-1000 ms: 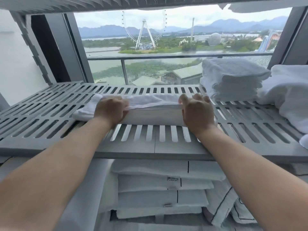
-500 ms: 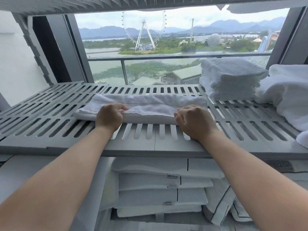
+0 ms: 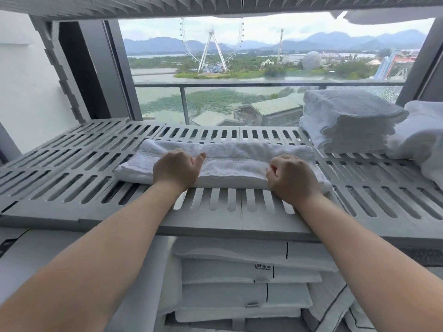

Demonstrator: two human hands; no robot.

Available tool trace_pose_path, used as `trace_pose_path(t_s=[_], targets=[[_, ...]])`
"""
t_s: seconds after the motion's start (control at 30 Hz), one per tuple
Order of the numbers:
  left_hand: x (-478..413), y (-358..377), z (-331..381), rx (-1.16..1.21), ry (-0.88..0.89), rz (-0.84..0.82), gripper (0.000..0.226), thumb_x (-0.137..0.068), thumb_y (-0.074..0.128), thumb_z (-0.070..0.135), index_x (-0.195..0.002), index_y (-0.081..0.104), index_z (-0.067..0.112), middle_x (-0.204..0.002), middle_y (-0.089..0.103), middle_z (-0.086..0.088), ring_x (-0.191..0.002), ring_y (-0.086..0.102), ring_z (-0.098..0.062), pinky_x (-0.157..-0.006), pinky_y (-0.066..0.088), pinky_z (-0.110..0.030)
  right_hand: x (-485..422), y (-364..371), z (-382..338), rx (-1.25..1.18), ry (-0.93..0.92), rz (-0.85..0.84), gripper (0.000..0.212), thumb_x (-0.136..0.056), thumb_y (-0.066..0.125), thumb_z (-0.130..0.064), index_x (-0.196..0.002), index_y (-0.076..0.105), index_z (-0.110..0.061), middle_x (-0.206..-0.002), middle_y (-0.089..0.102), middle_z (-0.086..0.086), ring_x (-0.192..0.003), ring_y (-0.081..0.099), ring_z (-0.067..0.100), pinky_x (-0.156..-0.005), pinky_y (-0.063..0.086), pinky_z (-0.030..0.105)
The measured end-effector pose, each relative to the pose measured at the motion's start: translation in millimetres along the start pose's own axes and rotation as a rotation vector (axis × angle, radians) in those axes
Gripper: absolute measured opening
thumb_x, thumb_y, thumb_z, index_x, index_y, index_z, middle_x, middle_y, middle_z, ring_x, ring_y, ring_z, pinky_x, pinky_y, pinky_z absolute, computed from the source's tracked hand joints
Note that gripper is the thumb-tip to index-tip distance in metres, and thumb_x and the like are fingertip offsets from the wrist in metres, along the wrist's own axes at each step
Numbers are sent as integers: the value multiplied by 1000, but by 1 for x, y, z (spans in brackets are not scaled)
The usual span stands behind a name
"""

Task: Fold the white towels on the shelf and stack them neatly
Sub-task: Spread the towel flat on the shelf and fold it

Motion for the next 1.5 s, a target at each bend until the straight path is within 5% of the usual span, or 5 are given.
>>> trace_pose_path(t_s=[0.2, 0.5, 0.73, 1.0, 1.5], targets=[[-23, -8, 28, -10, 153, 82, 47, -99, 48, 50, -69, 62, 17, -87, 62, -3, -73, 61, -24, -66, 47, -32, -6, 4, -2, 12, 108, -321, 66, -83, 29, -39, -148, 42, -32, -161, 33, 1, -149, 26, 18, -119, 21, 42], [-34, 33, 86, 8, 350, -479, 66, -98, 23, 70, -156, 25, 40, -167, 20, 0, -154, 15, -24, -124, 9, -51, -1, -3, 17, 47, 406, 37, 35, -94, 47, -18, -123, 65, -12, -124, 64, 15, -116, 56, 34, -95, 46, 39], [-36, 40, 88, -100, 331, -552, 78, -92, 9, 79, -160, 5, 40, -169, 5, 0, -156, 0, -25, -122, -8, -55, 5, -2, 53, 11, 764, -135, 80, -91, 43, -60, -145, 45, -2, -157, 32, 21, -148, 22, 35, -121, 19, 48], [-29, 45, 85, -71, 412, -378, 76, -94, 0, 73, -159, 17, 37, -168, 17, -2, -154, 15, -23, -124, 8, -53, 3, -4, 53, -97, 699, -1, 51, -91, 54, -48, -112, 66, -3, -117, 63, 16, -110, 58, 35, -93, 46, 40], [-2, 31, 89, -60, 349, -276, 64, -100, 10, 65, -150, 41, 41, -159, 38, 6, -146, 35, -17, -116, 32, -42, 7, -18, 49, -556, 714, 243, 40, -90, 68, -27, -120, 47, -12, -102, 58, 3, -104, 61, 30, -78, 39, 29]])
Point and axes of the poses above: each hand's wrist, its own x-axis away from the middle knuckle, its own y-axis out of the palm, z = x × y, the point moved 2 cm from there along -x, towards the middle knuckle
